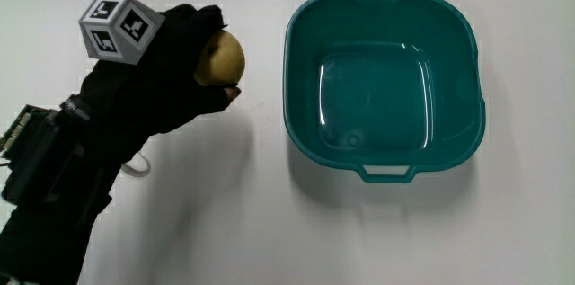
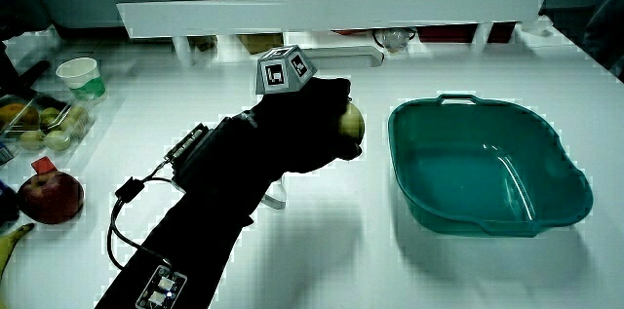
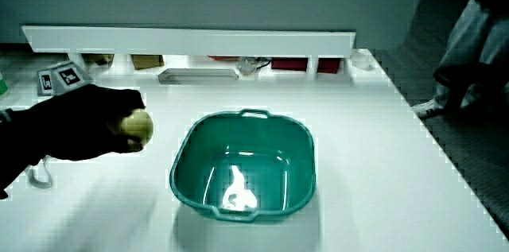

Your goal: Place pear on desk

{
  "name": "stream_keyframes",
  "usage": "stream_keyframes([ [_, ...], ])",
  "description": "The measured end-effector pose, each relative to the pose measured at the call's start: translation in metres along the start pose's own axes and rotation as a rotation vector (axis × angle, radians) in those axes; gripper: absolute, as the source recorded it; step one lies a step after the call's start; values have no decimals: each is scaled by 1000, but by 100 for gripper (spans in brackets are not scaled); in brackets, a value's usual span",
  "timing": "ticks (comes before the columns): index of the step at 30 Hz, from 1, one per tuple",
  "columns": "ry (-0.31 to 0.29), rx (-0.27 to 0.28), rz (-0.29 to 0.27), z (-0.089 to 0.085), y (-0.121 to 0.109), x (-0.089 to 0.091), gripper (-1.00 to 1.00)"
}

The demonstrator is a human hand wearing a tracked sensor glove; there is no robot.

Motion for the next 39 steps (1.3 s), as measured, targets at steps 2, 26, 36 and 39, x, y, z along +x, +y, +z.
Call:
stream_keyframes([
  [2,-4,-18,27,-7,3,-6,0],
  [26,-124,-76,133,-62,22,-74,0],
  [36,-210,-154,154,-66,27,-88,-6],
  [39,-199,-168,174,-67,26,-88,-25],
])
